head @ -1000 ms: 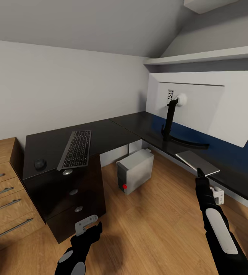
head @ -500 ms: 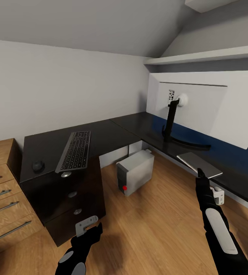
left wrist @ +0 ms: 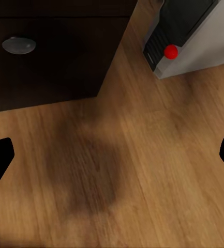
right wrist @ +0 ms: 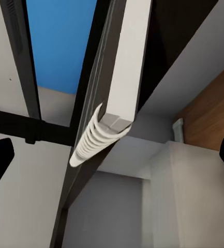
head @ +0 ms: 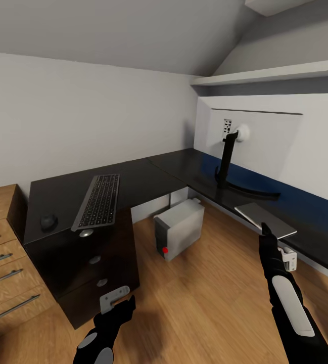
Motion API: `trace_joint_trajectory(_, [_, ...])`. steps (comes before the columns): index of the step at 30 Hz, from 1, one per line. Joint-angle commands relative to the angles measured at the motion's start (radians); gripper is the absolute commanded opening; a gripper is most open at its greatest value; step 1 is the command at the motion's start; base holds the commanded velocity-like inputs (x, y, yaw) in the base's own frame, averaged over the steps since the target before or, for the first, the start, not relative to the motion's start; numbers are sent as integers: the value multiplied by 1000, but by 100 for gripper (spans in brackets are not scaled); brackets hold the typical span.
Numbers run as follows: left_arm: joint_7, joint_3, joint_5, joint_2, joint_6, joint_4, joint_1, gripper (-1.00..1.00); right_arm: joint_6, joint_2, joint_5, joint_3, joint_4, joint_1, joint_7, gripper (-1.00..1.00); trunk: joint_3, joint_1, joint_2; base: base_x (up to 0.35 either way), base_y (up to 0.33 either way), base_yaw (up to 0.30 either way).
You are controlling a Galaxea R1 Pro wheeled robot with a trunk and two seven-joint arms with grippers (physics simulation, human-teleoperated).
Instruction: In the bedroom, organize the workspace by keeping the computer under the desk, ensuring the monitor is on the desk, placing the keyboard on the desk next to the monitor, placing the mouse on the desk next to the keyboard, moving the folder from the swivel chair onto the desk next to the mouse, stacking the notebook on top of the folder with the pen on top of the notebook, and positioning the swivel chair next to the desk.
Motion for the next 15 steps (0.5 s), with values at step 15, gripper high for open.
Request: trace_joint_trajectory(15, [7,-2,7,0,2,6,-1,100,-6,-1,-8,-1,-1,0,-3,100,-1,0,0,10,0,0])
